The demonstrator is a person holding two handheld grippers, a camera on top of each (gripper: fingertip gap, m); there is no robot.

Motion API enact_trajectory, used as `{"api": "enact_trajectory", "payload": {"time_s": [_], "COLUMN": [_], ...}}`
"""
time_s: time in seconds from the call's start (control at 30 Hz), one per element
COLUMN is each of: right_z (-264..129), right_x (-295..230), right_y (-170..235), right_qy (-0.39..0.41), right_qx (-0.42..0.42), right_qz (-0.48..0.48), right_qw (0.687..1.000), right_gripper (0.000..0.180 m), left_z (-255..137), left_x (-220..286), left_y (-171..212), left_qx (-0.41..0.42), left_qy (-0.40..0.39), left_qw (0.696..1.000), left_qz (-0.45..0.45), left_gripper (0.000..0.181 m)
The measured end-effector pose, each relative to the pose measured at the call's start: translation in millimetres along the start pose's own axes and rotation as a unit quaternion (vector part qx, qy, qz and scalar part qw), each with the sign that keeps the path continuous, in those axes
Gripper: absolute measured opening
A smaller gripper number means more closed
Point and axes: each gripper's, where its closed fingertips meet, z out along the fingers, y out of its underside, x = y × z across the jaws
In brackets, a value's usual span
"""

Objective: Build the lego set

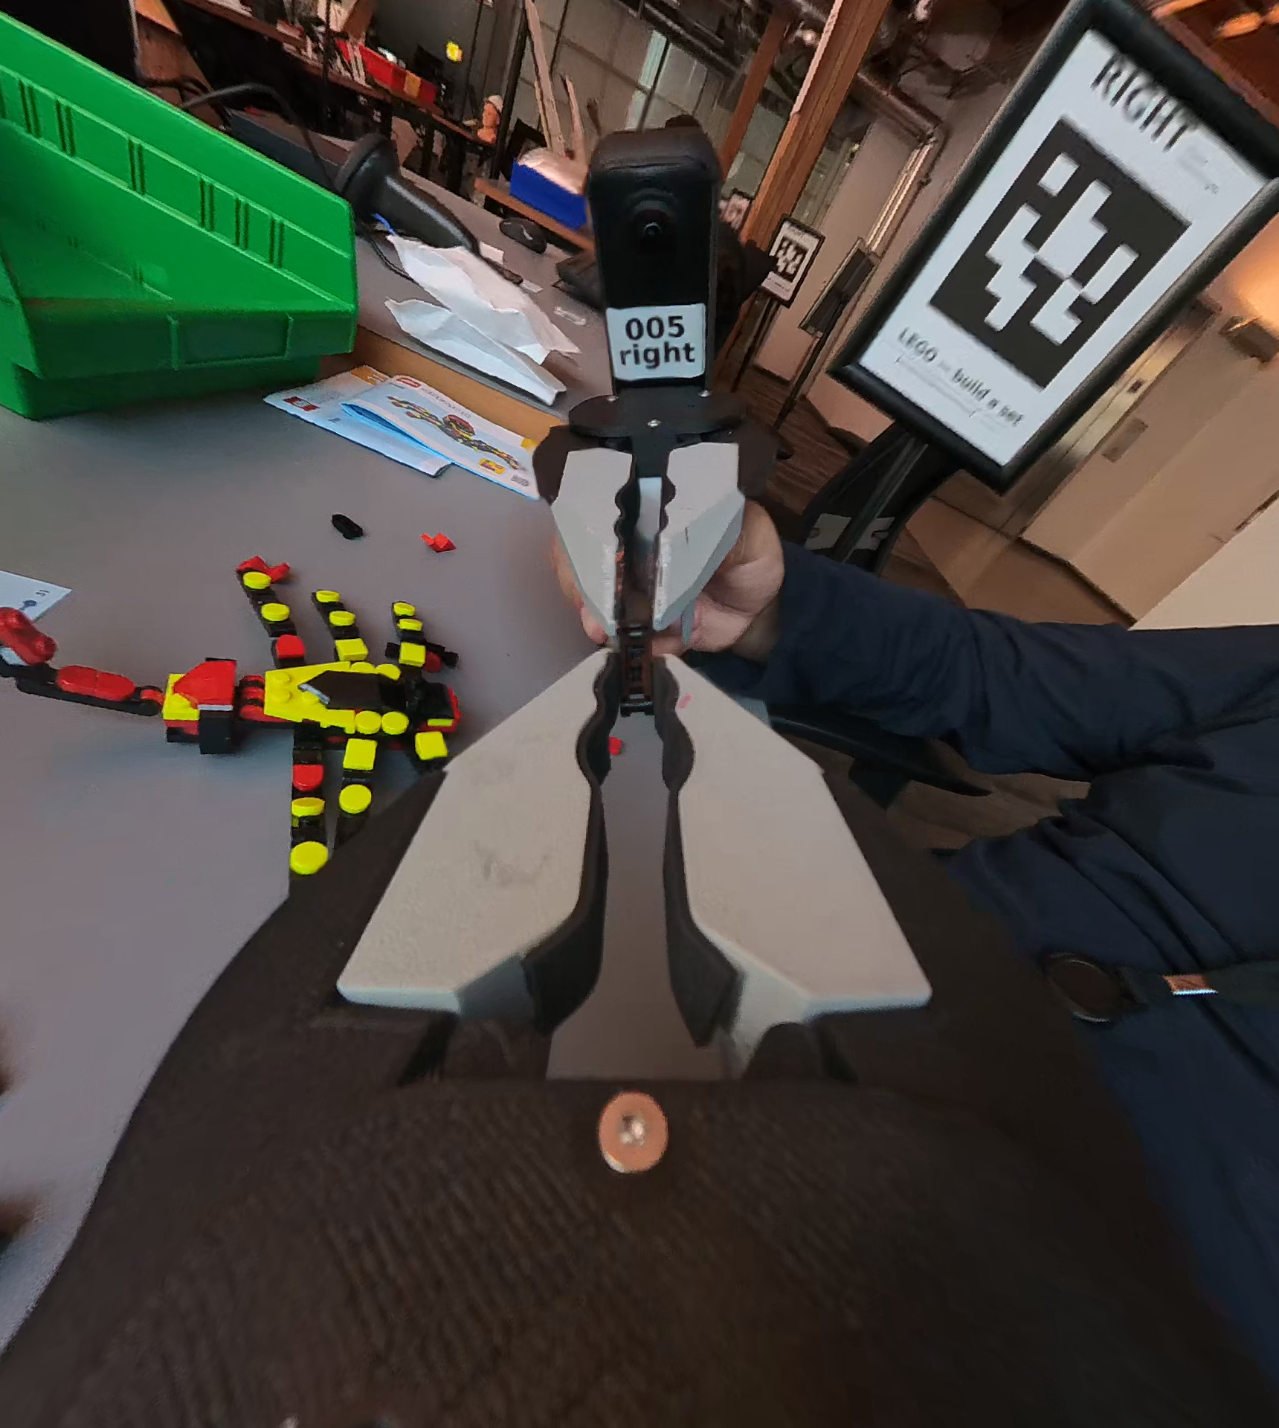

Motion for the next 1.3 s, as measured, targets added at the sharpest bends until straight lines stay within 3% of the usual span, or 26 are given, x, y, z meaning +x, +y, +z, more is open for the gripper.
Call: {"api": "enact_trajectory", "payload": {"time_s": [0.13,0.43,1.3], "right_z": [6,7,9], "right_x": [-3,-2,-7], "right_y": [4,1,-12], "right_qy": [-0.001,0.003,0.015], "right_qx": [-0.016,-0.002,0.043], "right_qz": [-0.013,-0.002,-0.018], "right_qw": [1.000,1.000,0.999], "right_gripper": [0.003,0.003,0.004], "left_z": [0,3,4], "left_x": [3,3,4], "left_y": [-5,1,-6], "left_qx": [0.024,0.004,0.017], "left_qy": [0.044,0.036,-0.023], "left_qw": [0.997,0.998,0.999], "left_qz": [-0.057,-0.052,0.034], "left_gripper": [0.008,0.012,0.005]}}
